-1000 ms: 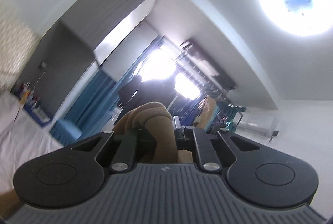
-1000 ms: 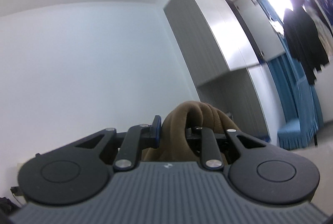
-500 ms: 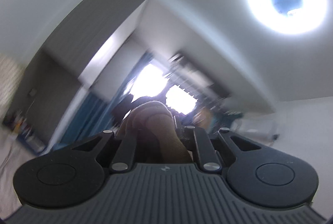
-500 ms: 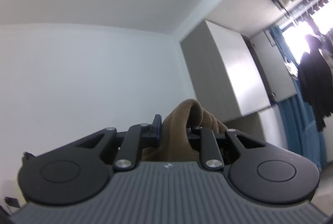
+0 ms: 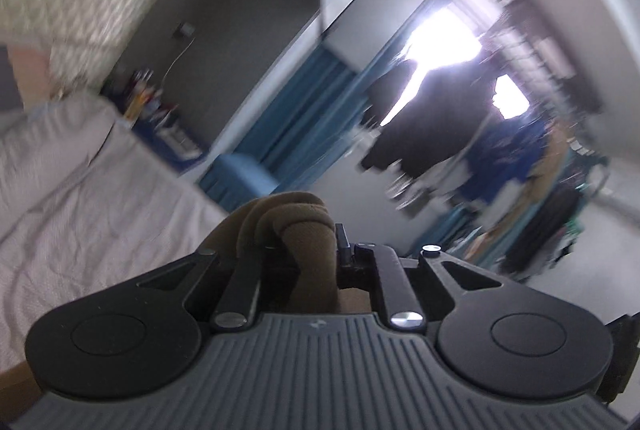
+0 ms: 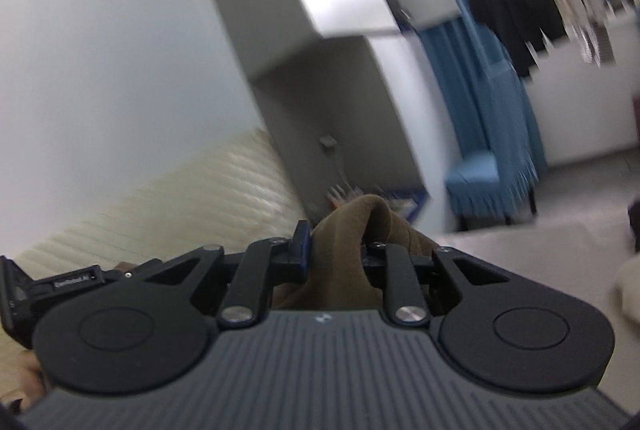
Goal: Fold large clothes
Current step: 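Lower the held hoodie back onto the bed with both grippers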
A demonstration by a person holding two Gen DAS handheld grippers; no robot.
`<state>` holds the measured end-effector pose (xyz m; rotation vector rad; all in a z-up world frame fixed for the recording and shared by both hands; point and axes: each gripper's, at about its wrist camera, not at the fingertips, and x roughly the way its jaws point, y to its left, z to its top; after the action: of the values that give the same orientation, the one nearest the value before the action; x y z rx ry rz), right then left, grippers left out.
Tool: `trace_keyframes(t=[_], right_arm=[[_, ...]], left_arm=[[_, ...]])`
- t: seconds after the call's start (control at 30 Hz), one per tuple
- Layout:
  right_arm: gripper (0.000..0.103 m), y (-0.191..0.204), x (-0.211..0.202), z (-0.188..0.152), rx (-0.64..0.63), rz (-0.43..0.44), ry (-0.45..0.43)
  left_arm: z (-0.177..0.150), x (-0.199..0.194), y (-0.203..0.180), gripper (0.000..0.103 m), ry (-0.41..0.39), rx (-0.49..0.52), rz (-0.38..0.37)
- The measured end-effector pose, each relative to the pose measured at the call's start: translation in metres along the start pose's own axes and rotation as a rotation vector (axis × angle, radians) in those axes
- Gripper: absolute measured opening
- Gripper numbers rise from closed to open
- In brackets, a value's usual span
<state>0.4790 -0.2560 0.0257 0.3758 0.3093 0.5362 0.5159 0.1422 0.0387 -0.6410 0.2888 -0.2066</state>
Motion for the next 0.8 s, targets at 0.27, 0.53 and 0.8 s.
trace_keyframes(t=[0.27, 0.53, 0.8], right_arm=[[0.021, -0.117, 0.189, -0.071, 0.091, -0.147, 0.196], [0.021, -0.156, 0.237, -0.128, 0.155, -0.168, 0.27], [0.021, -0.153, 0.249, -0.12, 0.17, -0.192, 0.337]], left_arm=[[-0.076, 0.219, 0.136, 0.015, 0.237, 0.007, 0.191], [-0.103, 0.307, 0.205, 0.015, 0.346, -0.001, 0.255], [-0.096, 0.283, 0.188, 0.021, 0.382, 0.013, 0.263]])
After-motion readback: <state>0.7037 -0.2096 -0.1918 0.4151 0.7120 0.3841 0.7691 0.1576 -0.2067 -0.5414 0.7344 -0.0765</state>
